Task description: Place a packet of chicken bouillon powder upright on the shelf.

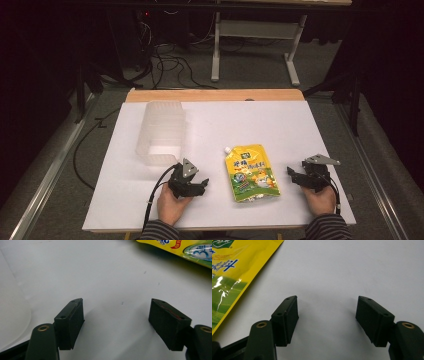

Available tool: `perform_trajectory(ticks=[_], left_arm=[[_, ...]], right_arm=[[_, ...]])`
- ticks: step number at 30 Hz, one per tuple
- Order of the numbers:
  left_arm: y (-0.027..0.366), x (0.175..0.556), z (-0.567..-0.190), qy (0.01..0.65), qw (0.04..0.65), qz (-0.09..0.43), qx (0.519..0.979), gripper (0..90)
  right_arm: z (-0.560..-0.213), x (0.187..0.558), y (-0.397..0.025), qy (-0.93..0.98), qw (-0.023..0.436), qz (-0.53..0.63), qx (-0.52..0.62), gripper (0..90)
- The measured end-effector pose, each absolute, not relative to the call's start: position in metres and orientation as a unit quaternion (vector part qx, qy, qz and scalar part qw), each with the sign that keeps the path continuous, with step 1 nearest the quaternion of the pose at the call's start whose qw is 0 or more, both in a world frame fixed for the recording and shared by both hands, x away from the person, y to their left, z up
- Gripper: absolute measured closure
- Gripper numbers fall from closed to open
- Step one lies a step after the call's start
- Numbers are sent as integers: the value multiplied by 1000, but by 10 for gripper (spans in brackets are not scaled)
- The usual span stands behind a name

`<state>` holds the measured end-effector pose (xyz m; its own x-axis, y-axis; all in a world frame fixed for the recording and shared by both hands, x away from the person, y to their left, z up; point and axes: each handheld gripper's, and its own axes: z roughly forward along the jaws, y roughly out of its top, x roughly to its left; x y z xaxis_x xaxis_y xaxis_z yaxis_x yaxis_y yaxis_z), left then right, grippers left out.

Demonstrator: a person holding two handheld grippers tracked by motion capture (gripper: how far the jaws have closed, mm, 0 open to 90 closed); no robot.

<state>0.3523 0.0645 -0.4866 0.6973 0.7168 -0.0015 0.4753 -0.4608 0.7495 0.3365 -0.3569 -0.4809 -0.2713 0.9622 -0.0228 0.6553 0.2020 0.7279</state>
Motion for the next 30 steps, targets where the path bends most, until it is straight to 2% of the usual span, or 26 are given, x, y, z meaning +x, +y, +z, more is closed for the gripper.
perform_trajectory(ticks=[14,20,26,30], left_arm=[[64,353,-485,368,379,152,835,292],[63,351,-481,376,383,123,835,297],[62,347,-470,394,434,72,807,281],[55,346,-462,392,435,52,809,255]], right_arm=[[-481,336,-356,735,250,310,549,349],[-481,336,-356,735,251,309,549,350],[-481,336,-355,735,251,309,549,351],[-481,335,-356,735,252,309,548,352]])
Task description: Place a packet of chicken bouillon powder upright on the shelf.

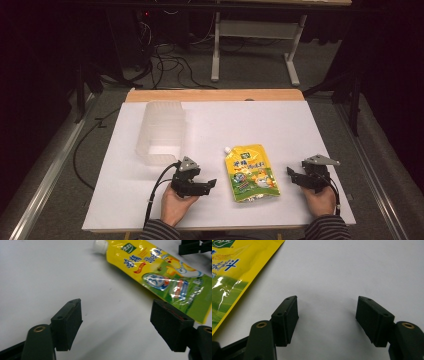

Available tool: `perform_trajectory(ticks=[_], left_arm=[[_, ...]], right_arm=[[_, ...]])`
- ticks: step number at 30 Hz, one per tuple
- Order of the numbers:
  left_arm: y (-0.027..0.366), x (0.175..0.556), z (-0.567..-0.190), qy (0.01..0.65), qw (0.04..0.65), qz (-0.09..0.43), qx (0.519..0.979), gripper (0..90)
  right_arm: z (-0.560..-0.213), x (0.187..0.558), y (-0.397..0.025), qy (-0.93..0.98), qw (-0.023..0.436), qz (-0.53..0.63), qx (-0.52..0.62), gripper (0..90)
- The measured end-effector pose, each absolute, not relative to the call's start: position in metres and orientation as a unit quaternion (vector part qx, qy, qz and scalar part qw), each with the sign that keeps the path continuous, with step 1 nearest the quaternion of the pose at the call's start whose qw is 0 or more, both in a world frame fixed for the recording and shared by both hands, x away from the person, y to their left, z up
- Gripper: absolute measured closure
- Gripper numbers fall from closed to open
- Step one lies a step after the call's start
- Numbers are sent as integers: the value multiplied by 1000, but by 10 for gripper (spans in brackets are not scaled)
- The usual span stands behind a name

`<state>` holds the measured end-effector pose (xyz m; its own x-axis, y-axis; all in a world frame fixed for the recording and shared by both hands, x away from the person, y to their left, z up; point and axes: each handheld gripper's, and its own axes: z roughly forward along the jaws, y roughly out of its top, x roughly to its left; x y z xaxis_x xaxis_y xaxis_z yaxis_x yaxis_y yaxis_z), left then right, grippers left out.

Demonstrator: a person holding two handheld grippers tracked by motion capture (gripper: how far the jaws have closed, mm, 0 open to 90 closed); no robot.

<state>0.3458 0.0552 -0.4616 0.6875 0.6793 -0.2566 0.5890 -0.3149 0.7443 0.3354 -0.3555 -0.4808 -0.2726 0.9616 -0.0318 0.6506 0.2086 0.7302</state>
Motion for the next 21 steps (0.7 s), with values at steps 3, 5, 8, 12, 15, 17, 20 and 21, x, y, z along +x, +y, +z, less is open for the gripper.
perform_trajectory(ticks=[3,5,8,12,15,17,20,21], left_arm=[[48,347,-454,392,441,33,806,232],[42,349,-449,395,438,26,807,229],[34,353,-445,400,440,1,804,266],[19,359,-442,404,429,-15,808,260],[7,366,-443,416,420,-21,807,248],[2,371,-443,426,414,-26,804,251],[-5,380,-443,439,413,-27,797,250],[-6,383,-443,441,411,-31,798,253]], right_arm=[[-481,335,-355,736,252,309,547,352],[-481,335,-355,736,253,309,547,352],[-481,335,-355,736,253,309,547,352],[-481,335,-355,736,253,308,547,352],[-481,335,-355,736,253,309,547,352],[-481,335,-355,736,253,309,547,352],[-481,335,-356,736,252,309,547,352],[-481,335,-356,736,252,309,547,352]])
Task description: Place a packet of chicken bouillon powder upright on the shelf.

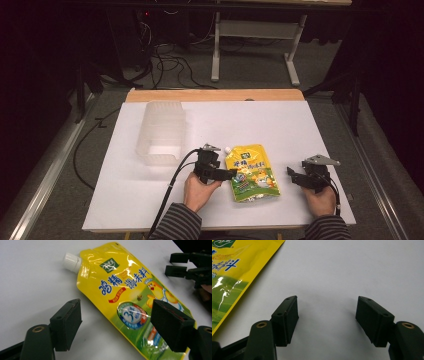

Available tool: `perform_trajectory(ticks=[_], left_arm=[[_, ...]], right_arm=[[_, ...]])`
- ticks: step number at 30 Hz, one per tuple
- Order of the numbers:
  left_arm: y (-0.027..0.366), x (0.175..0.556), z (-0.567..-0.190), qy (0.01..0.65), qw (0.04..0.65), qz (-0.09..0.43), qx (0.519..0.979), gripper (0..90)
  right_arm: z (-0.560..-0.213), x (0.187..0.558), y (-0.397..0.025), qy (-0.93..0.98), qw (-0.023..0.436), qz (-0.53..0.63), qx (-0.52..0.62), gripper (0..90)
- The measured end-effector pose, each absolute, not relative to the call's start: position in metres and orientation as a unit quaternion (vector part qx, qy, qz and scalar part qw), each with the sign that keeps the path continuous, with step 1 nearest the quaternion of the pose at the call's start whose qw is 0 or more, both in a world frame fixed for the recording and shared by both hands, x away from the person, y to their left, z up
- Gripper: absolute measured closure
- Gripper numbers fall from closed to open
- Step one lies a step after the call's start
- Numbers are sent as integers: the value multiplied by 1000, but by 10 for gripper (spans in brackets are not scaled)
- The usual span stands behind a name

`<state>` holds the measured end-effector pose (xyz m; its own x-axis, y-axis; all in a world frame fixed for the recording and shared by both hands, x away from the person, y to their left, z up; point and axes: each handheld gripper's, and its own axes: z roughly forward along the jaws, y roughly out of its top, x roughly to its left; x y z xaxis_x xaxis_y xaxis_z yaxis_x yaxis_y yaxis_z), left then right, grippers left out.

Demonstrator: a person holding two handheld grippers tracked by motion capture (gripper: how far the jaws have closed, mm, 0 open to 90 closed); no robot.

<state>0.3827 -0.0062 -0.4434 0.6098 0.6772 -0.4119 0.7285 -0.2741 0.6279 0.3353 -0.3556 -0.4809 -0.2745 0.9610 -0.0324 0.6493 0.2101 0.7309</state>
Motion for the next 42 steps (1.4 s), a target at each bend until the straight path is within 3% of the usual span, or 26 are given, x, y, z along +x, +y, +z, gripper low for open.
perform_trajectory(ticks=[14,17,22,30,34,42], left_arm=[[-35,406,-459,471,368,-64,799,214],[-39,408,-463,469,366,-98,798,224],[-43,405,-463,465,366,-88,801,229],[-53,404,-460,454,337,-54,823,400],[-58,400,-460,441,328,-39,835,561],[-64,401,-464,426,346,-92,831,804]], right_arm=[[-481,335,-355,736,252,309,547,351],[-481,334,-354,737,258,305,545,352],[-481,333,-352,741,266,302,537,374],[-481,334,-352,742,265,302,537,375],[-481,334,-352,741,266,301,538,371],[-481,333,-352,742,269,300,536,370]])
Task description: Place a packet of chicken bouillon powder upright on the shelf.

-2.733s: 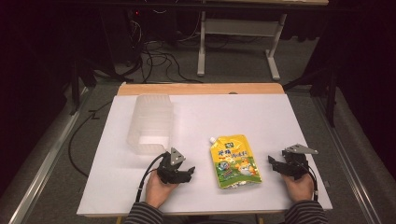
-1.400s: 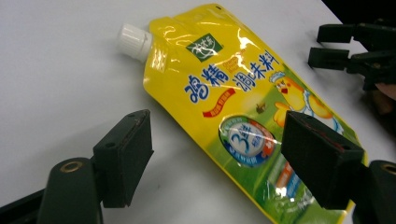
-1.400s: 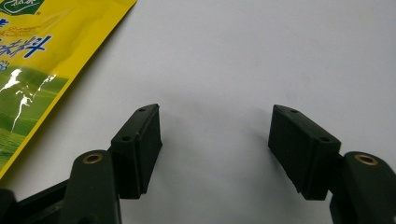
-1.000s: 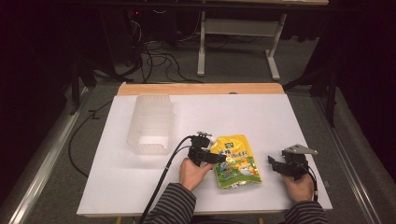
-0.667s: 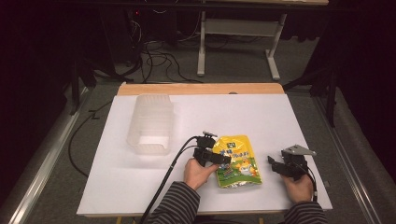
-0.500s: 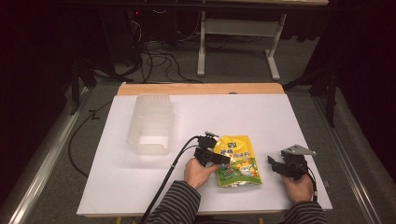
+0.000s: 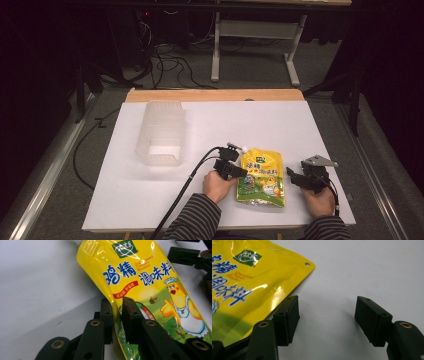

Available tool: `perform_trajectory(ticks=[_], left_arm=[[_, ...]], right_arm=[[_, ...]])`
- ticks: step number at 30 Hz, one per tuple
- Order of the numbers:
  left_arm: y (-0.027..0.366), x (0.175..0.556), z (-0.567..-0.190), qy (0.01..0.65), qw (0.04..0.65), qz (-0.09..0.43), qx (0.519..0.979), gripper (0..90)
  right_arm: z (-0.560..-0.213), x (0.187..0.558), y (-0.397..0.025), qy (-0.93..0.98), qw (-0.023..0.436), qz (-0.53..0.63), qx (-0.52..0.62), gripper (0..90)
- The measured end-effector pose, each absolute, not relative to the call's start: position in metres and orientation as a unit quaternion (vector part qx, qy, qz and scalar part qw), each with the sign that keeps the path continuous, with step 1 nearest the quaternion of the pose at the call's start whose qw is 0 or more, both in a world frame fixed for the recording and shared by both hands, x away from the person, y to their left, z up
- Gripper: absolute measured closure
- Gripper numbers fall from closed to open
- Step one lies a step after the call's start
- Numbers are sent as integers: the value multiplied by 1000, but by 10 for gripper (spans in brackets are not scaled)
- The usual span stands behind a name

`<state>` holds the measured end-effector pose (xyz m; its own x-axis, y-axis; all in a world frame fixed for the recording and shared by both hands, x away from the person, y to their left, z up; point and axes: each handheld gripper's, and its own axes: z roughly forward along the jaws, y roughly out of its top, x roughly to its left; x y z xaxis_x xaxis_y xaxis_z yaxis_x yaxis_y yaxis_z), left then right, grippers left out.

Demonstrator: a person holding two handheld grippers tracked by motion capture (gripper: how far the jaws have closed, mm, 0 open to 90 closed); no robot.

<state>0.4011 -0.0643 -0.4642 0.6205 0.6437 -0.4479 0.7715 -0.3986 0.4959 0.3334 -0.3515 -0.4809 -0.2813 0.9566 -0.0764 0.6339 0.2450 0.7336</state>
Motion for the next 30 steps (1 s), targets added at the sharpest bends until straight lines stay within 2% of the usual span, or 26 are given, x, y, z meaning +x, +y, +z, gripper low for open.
perform_trajectory(ticks=[5,11,22,30], left_arm=[[-66,399,-464,410,360,-107,831,869],[-58,396,-448,393,389,-99,827,881],[-25,381,-401,357,437,-34,825,888],[-4,377,-379,345,447,11,825,889]], right_arm=[[-481,333,-351,742,269,300,536,370],[-481,333,-352,742,268,301,536,370],[-481,333,-352,742,268,302,535,372],[-481,333,-351,743,270,301,534,374]])
